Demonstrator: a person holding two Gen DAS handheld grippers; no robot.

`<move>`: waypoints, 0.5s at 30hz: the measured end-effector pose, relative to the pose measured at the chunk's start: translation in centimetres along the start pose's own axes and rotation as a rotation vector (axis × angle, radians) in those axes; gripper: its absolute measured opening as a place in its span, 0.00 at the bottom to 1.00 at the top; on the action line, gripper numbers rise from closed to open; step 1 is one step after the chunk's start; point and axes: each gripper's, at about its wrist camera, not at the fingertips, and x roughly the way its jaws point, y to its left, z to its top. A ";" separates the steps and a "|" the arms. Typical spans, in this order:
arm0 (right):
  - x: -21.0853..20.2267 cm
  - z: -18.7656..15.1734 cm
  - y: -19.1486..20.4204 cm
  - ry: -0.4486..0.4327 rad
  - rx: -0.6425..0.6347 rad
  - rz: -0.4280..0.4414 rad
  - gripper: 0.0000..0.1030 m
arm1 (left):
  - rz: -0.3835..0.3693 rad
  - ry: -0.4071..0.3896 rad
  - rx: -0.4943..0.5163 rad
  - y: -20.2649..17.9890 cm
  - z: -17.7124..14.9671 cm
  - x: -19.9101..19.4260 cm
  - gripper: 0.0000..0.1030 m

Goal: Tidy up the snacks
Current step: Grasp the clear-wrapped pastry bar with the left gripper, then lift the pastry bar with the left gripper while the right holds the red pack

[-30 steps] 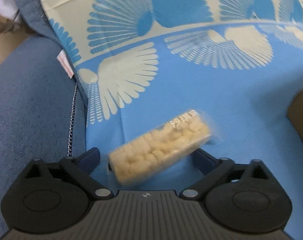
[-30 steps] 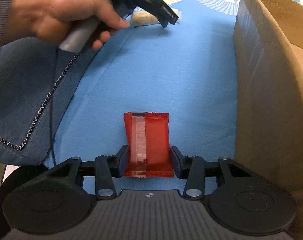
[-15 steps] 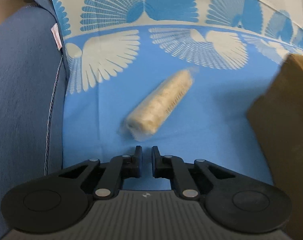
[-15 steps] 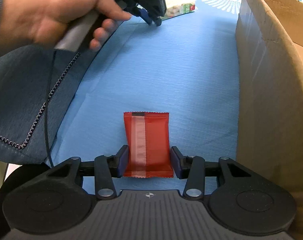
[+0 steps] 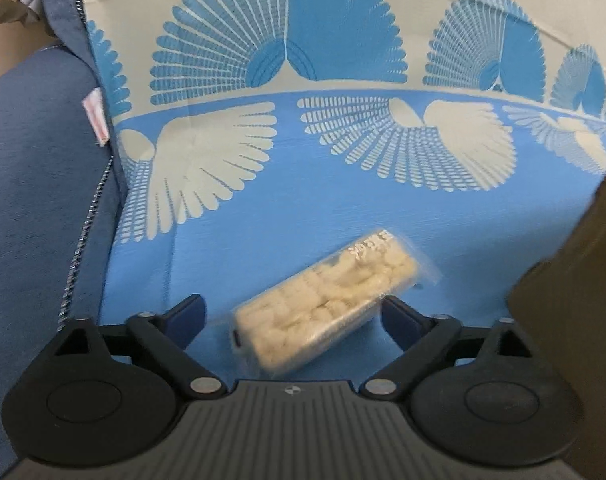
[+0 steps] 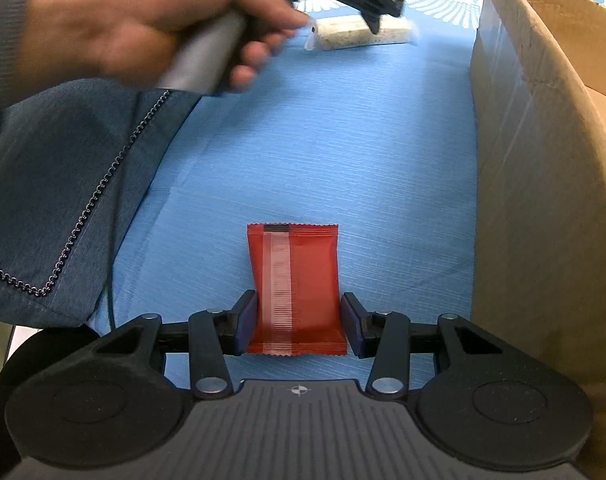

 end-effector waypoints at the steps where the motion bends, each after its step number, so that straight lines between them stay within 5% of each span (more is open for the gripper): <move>1: 0.0 0.0 0.0 0.000 -0.004 0.001 0.46 | -0.002 -0.003 0.009 -0.1 -0.1 0.4 0.97; 4: 0.0 0.0 0.1 0.000 -0.010 0.001 0.46 | -0.039 0.018 0.038 -0.1 -0.6 0.9 0.89; 8: 0.0 0.1 0.0 0.000 -0.007 0.002 0.46 | -0.111 0.028 0.059 0.1 -1.3 -0.9 0.37; 15: 0.0 -0.2 0.0 -0.009 -0.006 -0.015 0.46 | -0.125 0.078 0.004 0.6 -5.3 -6.6 0.36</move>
